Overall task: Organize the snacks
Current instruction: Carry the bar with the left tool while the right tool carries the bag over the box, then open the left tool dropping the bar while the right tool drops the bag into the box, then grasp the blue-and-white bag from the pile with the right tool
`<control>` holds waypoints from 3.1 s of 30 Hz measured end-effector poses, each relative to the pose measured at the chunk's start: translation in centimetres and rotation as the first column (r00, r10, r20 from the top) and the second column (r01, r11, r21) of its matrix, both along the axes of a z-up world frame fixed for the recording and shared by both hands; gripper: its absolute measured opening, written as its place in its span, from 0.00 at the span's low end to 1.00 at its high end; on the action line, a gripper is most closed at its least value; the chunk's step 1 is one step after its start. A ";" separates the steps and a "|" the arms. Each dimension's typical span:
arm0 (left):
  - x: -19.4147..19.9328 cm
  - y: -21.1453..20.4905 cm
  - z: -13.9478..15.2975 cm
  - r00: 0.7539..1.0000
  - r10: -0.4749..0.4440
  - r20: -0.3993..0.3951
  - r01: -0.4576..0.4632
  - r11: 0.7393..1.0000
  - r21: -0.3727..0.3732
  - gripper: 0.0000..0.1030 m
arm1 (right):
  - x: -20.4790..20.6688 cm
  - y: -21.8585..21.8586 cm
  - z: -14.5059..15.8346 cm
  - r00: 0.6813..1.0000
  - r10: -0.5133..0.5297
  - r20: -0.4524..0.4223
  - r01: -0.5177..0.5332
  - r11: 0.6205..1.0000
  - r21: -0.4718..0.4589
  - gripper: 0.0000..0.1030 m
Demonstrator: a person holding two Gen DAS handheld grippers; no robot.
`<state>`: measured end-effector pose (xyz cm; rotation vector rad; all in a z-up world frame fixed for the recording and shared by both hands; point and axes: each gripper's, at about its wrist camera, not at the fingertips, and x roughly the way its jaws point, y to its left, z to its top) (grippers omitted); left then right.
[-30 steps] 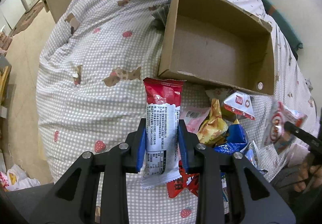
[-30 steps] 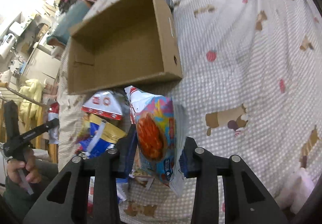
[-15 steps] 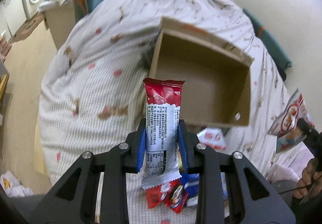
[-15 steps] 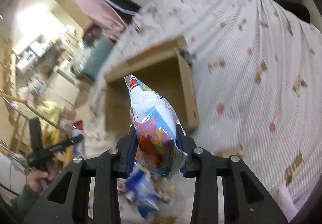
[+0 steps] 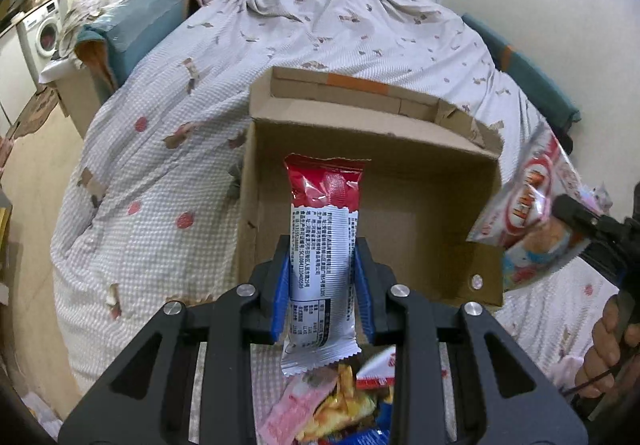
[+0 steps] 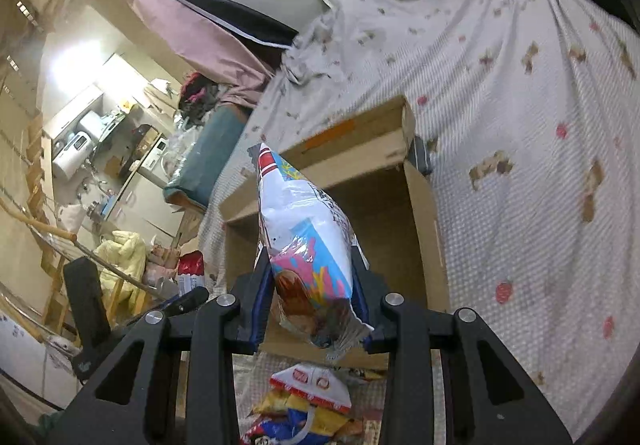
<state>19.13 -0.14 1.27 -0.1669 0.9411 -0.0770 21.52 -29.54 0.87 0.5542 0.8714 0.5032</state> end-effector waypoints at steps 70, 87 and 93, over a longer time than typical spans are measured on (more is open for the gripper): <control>-2.4 0.7 0.3 0.991 0.041 0.127 -0.044 0.999 0.024 0.91 | -2.6 3.6 -0.1 0.990 0.069 0.122 -0.046 0.982 -0.183 0.88; -8.7 1.6 2.4 0.990 0.048 0.135 -0.056 0.997 0.057 0.96 | -9.7 2.4 1.1 0.991 0.045 0.127 -0.011 0.967 -0.254 1.00; -10.9 2.1 1.4 0.994 0.062 0.088 -0.070 0.994 0.080 0.96 | -11.4 2.4 0.6 0.993 0.048 0.110 -0.018 0.966 -0.258 1.00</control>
